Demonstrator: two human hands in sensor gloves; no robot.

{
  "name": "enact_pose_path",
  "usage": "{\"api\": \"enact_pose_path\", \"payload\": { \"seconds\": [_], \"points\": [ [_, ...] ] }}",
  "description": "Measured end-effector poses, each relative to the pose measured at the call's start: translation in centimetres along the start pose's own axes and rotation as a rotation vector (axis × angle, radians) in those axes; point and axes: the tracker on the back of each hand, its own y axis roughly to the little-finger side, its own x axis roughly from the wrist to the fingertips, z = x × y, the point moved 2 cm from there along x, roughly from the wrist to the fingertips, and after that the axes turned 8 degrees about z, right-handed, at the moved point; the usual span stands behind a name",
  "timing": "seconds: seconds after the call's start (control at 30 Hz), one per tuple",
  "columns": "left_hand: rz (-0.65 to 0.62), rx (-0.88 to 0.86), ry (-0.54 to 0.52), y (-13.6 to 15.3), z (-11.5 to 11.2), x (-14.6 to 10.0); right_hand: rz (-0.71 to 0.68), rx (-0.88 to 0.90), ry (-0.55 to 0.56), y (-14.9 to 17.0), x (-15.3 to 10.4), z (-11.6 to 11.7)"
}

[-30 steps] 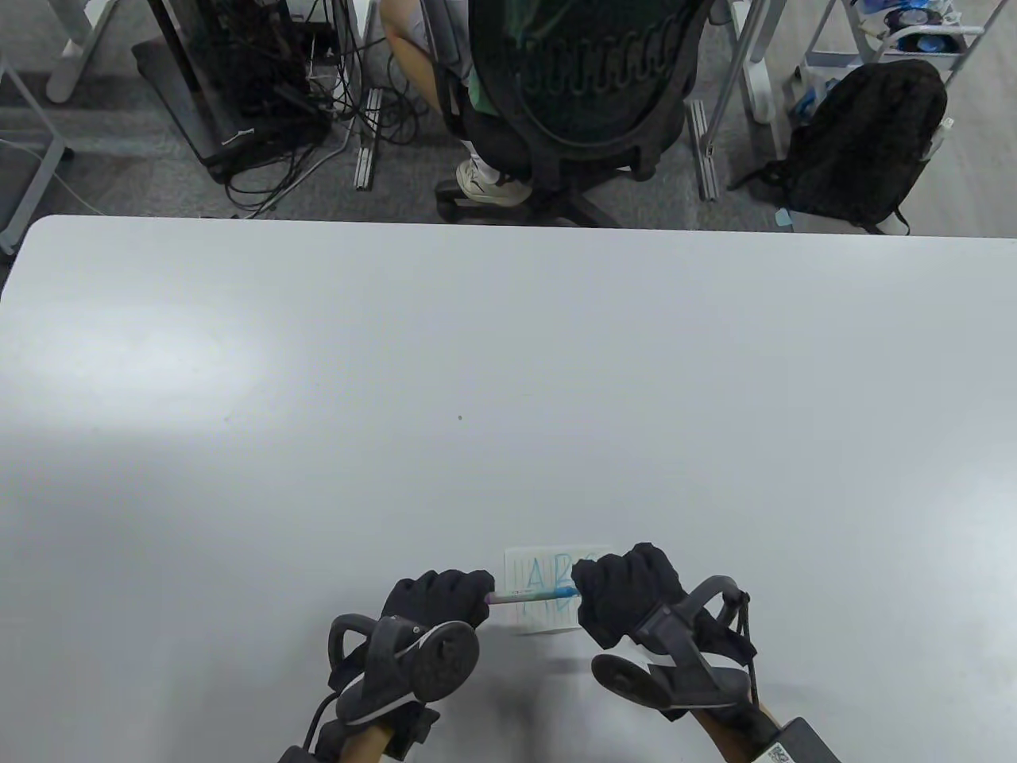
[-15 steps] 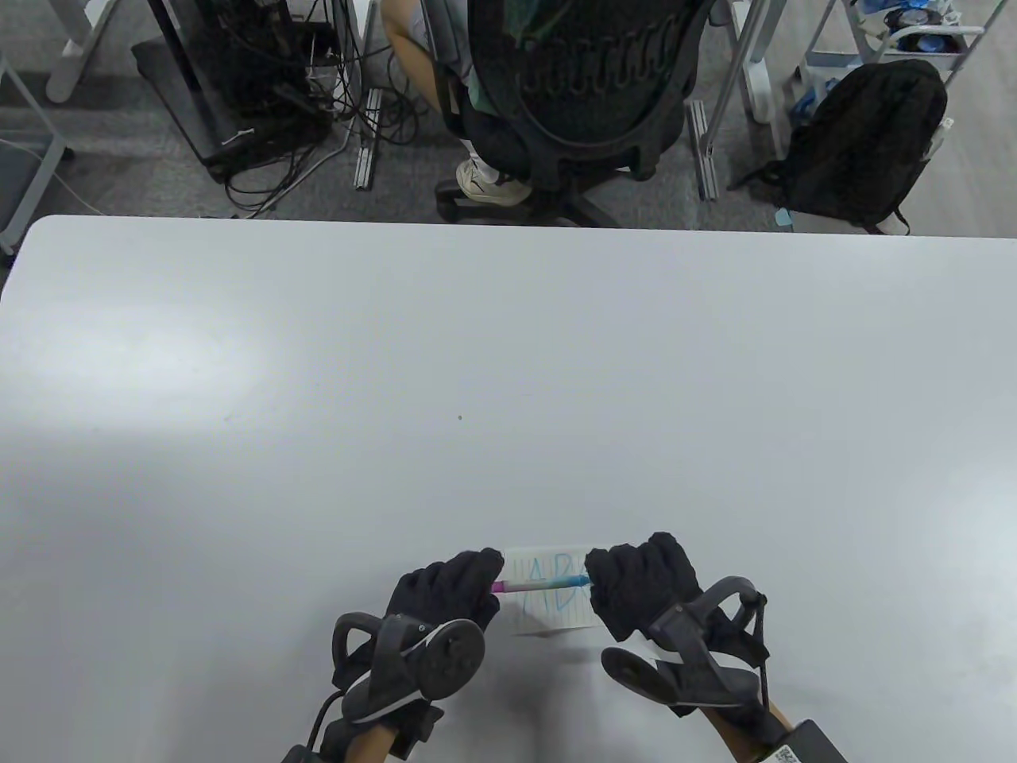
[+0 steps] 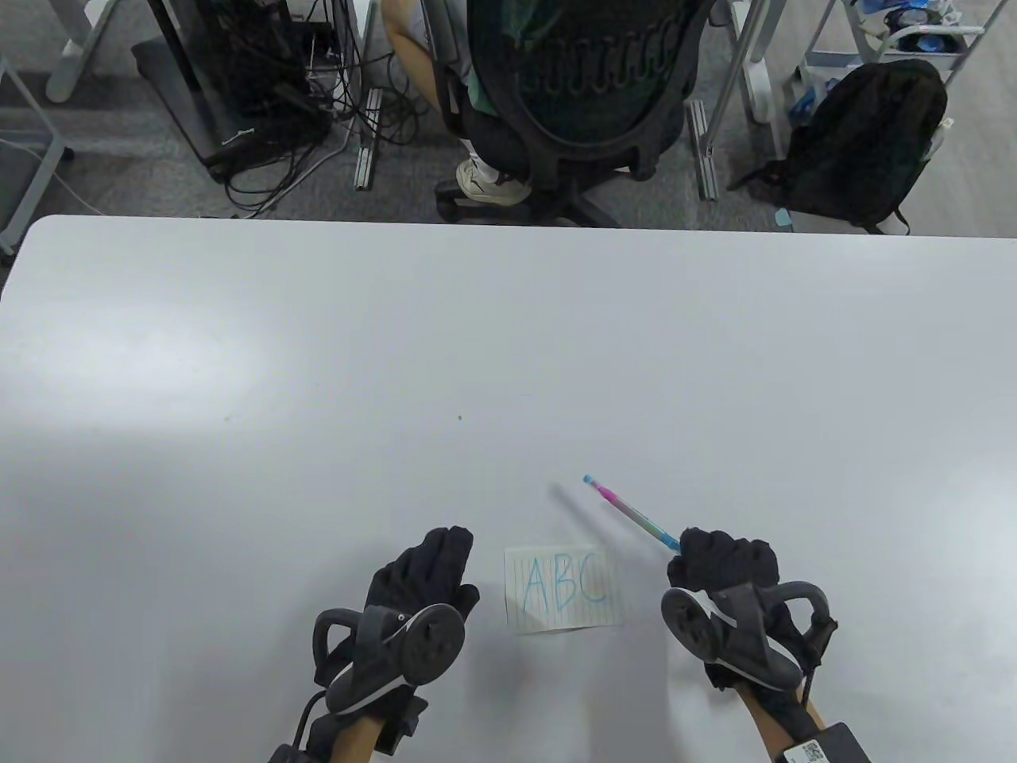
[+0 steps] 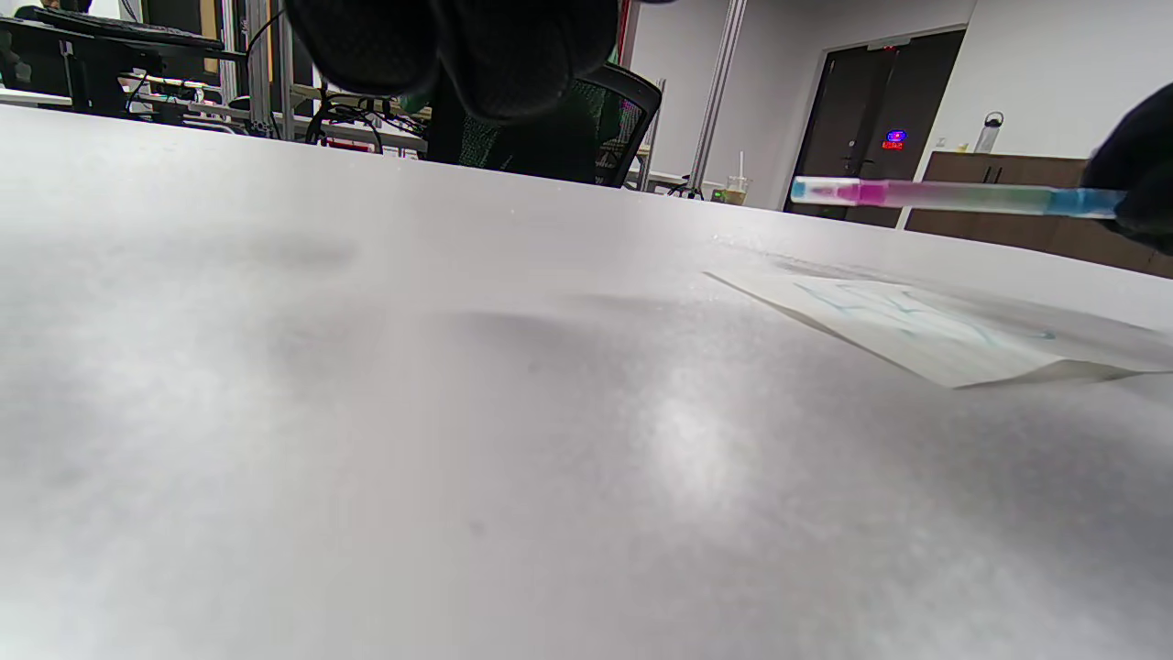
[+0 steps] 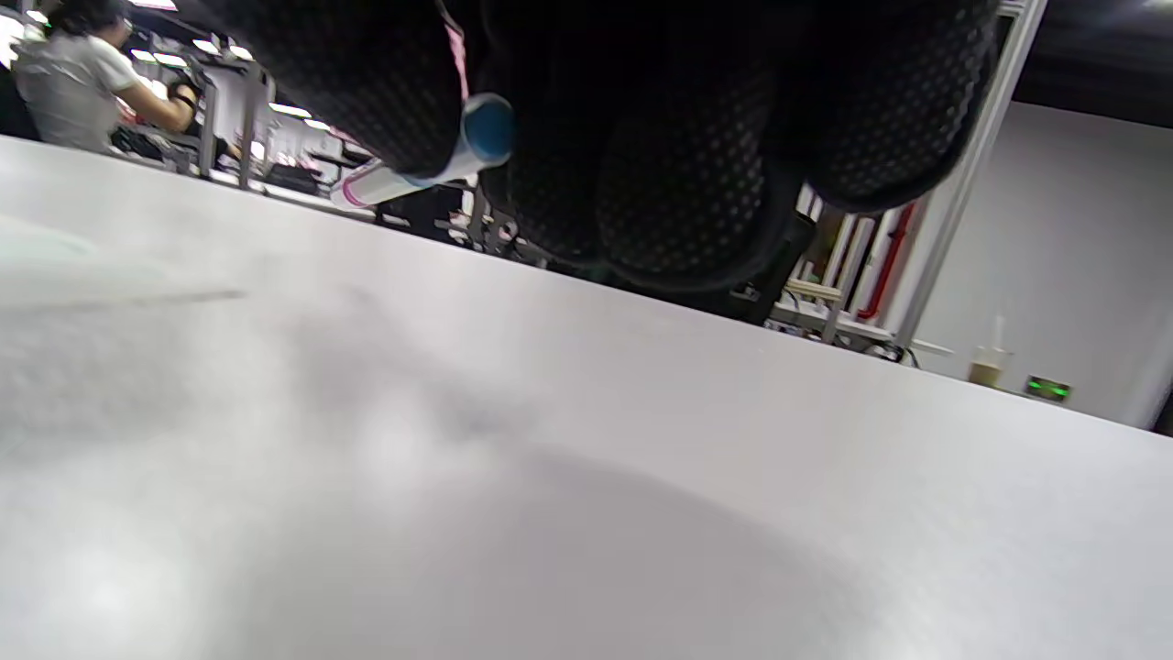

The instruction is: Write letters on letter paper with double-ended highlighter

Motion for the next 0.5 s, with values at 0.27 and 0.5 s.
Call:
{"api": "enact_pose_path", "payload": {
  "seconds": [0.27,0.5],
  "points": [
    [0.015,0.010,0.023,0.1,-0.2,0.0,0.041,-0.045,-0.126,-0.2,0.2,1.7],
    [0.024,0.029,0.048,0.2,-0.5,0.0,0.028,-0.087,-0.208,-0.9,0.5,2.6]
  ]
}}
